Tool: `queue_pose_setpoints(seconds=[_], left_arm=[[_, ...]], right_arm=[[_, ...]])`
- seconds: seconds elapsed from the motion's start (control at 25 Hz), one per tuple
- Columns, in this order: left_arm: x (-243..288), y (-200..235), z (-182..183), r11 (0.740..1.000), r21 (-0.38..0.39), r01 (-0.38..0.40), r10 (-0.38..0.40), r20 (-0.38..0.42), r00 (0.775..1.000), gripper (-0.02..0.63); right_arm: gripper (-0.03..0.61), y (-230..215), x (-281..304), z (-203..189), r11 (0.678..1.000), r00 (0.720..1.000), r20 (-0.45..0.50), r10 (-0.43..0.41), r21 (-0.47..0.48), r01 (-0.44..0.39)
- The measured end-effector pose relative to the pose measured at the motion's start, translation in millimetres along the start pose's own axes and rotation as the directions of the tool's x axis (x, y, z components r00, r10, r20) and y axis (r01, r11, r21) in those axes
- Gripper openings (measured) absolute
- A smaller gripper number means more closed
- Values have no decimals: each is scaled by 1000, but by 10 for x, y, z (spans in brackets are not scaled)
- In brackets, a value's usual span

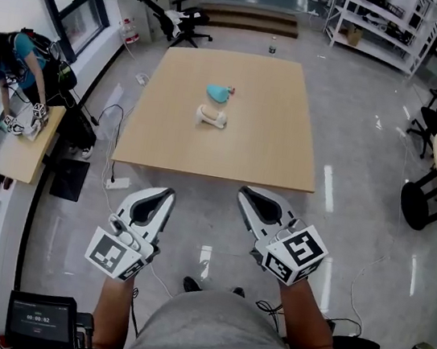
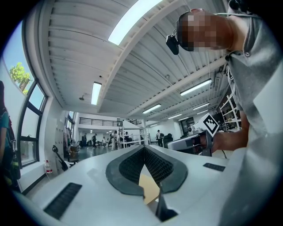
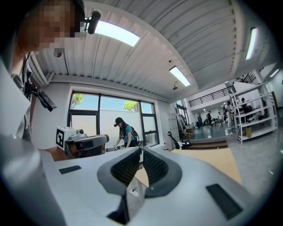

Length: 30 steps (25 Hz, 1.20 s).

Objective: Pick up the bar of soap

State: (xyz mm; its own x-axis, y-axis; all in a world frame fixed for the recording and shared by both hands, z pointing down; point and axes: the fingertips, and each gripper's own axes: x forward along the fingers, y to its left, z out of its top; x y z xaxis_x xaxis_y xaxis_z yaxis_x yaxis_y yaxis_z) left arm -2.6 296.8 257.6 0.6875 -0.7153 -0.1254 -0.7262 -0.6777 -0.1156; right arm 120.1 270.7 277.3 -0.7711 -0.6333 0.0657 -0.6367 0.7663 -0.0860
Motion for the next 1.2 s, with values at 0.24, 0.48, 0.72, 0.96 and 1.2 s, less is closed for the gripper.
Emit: queue_pose_setpoints(seconds=[0.24, 0.48, 0.72, 0.96, 1.2], left_arm=[[-64, 112, -15, 1000, 11, 0, 0, 6, 1000, 5], [-103, 141, -59, 1000, -2, 10, -10, 13, 1000, 5], [-198, 735, -198, 999, -50, 16, -15, 25, 1000, 5], [105, 1151, -483, 997, -77, -6, 5, -13, 1000, 5], [624, 1555, -607, 996, -74, -57, 54, -39, 998, 5]], right_arm=[[8, -71, 81, 13, 1000, 1000, 14, -23, -4, 23], [8, -62, 82, 45, 999, 999, 7, -45, -19, 45], [8, -9, 654, 33, 998, 997, -40, -59, -36, 58], [8, -393, 1090, -69, 999, 997, -67, -40, -12, 39], [8, -925, 1576, -69, 1000, 996, -82, 30, 8, -29]])
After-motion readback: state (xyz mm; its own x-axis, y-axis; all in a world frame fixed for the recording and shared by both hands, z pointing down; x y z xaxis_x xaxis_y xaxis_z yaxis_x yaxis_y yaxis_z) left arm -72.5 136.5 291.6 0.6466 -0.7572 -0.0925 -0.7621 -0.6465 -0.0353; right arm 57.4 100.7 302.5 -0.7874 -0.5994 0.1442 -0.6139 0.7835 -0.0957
